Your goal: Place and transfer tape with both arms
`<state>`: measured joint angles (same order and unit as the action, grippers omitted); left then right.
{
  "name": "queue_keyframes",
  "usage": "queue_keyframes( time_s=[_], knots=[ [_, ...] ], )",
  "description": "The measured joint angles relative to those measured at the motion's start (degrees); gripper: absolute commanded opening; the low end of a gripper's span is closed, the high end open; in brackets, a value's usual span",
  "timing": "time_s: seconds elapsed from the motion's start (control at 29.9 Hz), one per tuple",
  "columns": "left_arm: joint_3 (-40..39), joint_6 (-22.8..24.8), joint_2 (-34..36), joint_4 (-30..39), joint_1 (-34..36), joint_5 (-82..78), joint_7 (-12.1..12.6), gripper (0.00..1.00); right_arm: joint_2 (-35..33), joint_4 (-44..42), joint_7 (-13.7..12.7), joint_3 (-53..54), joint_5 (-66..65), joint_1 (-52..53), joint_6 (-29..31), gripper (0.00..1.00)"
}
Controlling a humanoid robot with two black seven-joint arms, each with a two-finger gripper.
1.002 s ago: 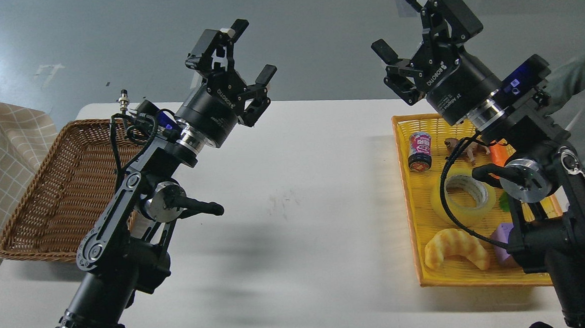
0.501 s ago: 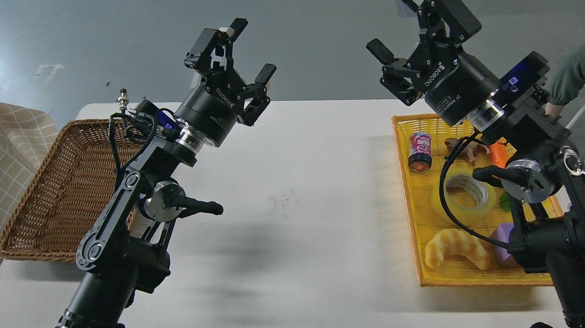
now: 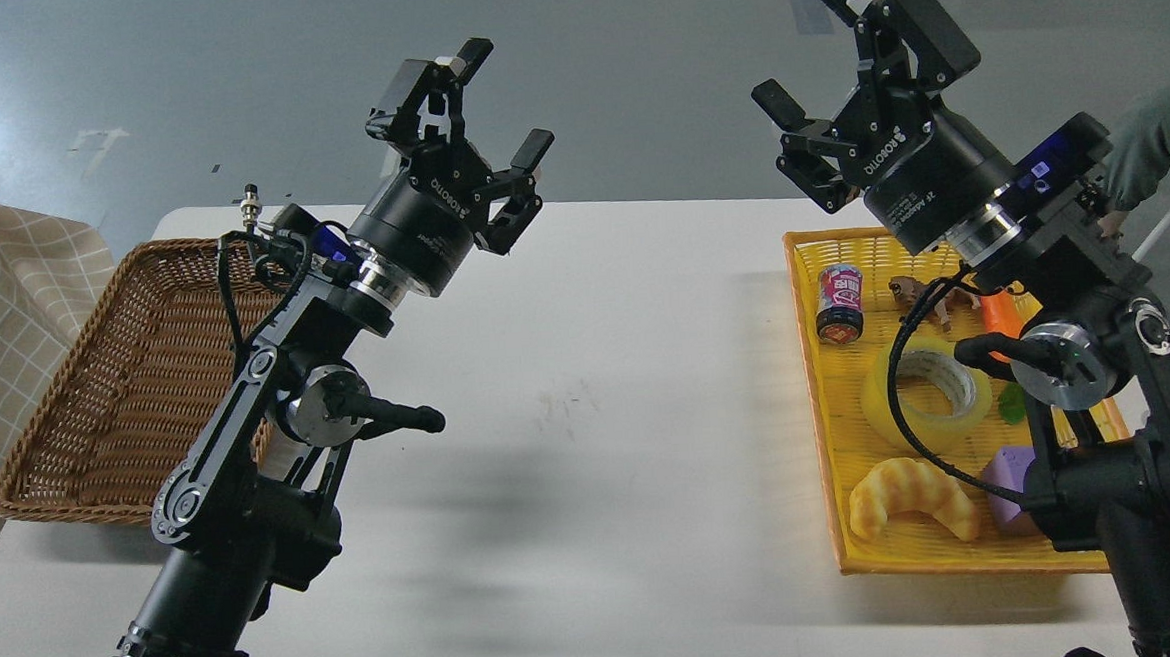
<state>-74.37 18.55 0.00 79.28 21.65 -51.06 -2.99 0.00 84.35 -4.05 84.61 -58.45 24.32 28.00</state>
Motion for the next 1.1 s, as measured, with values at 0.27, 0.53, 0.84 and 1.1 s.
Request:
queue_keyframes(
  time_s=[0.27, 0.53, 0.84, 1.1],
  knots=[
    [0.0, 0.0, 0.0, 0.1, 0.0, 0.0, 0.0, 0.98, 0.0, 0.2, -0.1, 0.0, 0.0, -0.5, 0.0, 1.0],
    [-0.1, 0.1, 0.0, 0.2, 0.0, 0.0, 0.0, 0.98, 0.0, 0.8, 0.1, -0.2, -0.3, -0.6, 0.0, 1.0],
    [-0.1, 0.0, 0.0, 0.2, -0.1, 0.1, 0.0, 0.98, -0.9, 3.1, 0.3, -0.4, -9.0, -0.2, 0.0, 0.99],
    [-0.2, -0.5, 0.0, 0.1, -0.4, 0.1, 0.0, 0.98, -13.5, 5.5, 0.1, -0.6, -19.2, -1.1, 0.0, 0.99]
  ],
)
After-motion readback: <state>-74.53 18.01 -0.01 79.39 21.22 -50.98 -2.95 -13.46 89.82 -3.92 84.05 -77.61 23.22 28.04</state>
